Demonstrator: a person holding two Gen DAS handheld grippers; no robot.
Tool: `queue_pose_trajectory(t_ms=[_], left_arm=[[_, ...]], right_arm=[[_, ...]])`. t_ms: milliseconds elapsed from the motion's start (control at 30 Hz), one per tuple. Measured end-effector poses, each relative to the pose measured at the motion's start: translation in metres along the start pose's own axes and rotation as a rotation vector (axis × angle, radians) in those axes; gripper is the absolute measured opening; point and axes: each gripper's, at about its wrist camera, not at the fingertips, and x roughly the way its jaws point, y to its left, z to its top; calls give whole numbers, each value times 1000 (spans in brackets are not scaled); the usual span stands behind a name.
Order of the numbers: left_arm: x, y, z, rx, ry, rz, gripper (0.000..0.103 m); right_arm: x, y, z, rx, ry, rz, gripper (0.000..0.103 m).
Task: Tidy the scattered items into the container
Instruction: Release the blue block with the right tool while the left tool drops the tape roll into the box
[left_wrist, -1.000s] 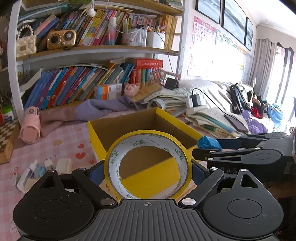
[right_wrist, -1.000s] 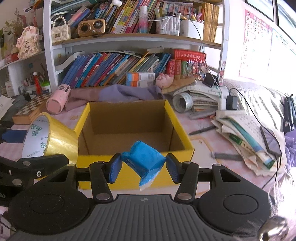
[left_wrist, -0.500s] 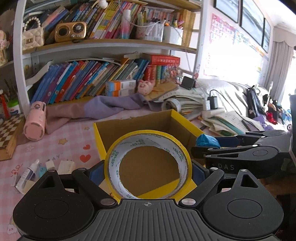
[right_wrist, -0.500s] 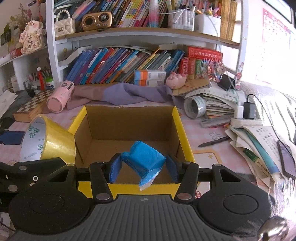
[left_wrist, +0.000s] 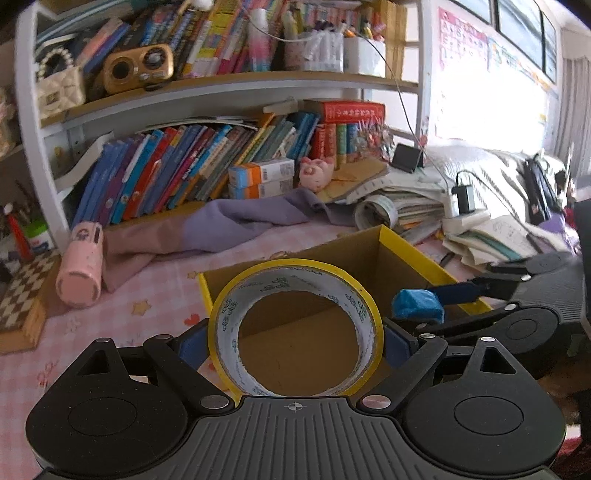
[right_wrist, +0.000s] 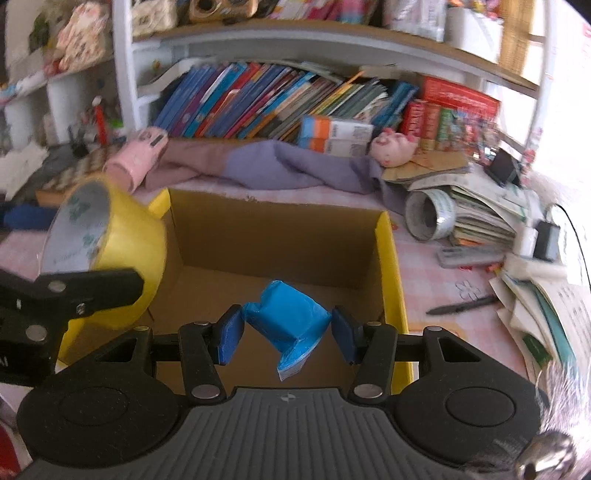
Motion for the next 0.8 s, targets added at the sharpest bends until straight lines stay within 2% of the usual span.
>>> queue_pose_trajectory(t_ms=[167,467,533,700,800], left_arm=[[25,-4,6,54,46,-5,93],[61,-3,6,82,141,-27,93],[69,-1,4,91,170,-30,93],[82,-7,-1,193,226,-14,93],[85,-16,-6,264,251,-13,93]], right_arm=[[23,-7,9,-85,57,28,50],[64,-12,17,-255,185,100,51],[70,-11,19,-329,198,109,51],[79,-8,15,-486,217,135,50],[82,-4,12,-530,235,161,50]])
